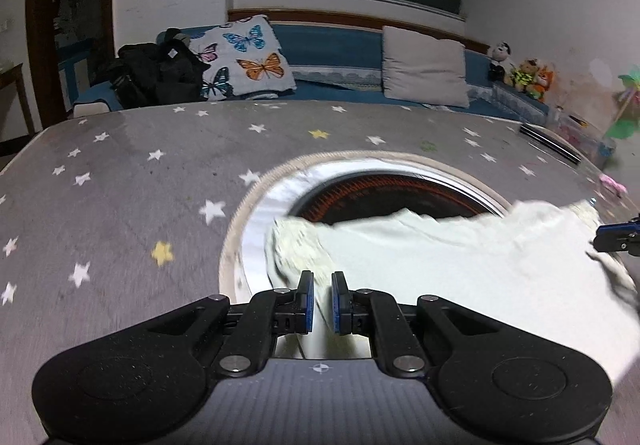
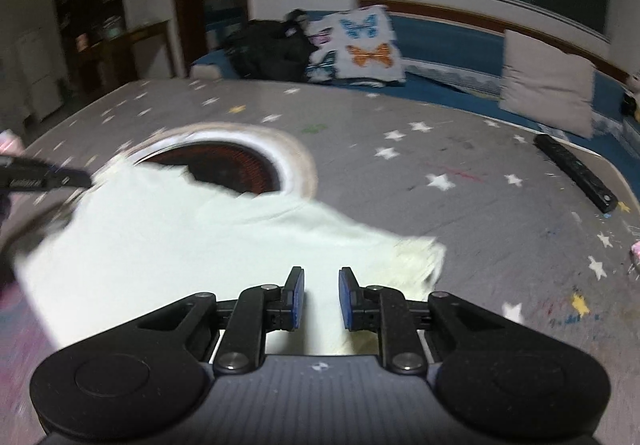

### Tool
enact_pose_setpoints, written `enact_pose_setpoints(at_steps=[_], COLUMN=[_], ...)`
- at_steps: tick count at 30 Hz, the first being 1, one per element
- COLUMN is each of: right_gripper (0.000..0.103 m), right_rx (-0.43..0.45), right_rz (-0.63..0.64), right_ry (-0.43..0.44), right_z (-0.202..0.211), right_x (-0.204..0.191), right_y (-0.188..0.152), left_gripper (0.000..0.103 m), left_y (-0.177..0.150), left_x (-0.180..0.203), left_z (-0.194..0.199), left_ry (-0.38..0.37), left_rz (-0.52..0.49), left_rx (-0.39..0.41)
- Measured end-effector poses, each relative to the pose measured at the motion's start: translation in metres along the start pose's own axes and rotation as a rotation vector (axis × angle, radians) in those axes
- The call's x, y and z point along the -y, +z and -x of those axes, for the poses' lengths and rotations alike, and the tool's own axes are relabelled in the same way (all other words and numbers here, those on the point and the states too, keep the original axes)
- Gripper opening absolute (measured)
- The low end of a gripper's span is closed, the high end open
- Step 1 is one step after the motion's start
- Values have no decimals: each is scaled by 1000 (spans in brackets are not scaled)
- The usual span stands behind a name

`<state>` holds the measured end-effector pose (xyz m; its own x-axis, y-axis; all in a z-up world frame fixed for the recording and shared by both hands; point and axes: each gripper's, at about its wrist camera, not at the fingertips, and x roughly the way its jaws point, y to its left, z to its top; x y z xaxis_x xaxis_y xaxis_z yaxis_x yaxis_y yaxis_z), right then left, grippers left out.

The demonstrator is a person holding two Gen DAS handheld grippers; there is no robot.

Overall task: Fold clothes
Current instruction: 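Fold the hem with both grippers over toward the collar and lower it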

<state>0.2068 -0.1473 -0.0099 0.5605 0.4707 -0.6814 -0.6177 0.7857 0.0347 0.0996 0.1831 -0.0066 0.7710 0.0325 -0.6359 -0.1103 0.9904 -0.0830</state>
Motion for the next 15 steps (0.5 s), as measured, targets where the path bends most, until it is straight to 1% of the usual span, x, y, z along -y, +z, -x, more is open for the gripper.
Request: enact_pose_setpoints(at_steps=[4, 5, 7, 10, 13, 15], right_gripper=[19, 21, 28, 28, 28, 30], right_rx=[-21, -24, -28, -19, -4, 2], right_rz=[58, 75, 89, 89, 71, 70], right_ry=[41, 47, 42, 29, 24, 11], right_z=[18, 23, 29, 36, 42, 45], right_x=[-20, -25, -30, -32, -32, -32], right_y=[-22, -29, -40, -51, -53, -55], left_gripper=[10, 10, 10, 10, 11, 16], left_y=[-24, -29, -37, -48, -56, -61], left_x=[5, 6, 5, 2, -2, -3], left_z=[20, 24, 32, 45, 55, 58], left_ry=[-5, 0, 12, 27, 46, 60], left_rz=[-7, -4, 7, 33, 55, 63], left_rx=[-3, -1, 4, 19, 31, 32])
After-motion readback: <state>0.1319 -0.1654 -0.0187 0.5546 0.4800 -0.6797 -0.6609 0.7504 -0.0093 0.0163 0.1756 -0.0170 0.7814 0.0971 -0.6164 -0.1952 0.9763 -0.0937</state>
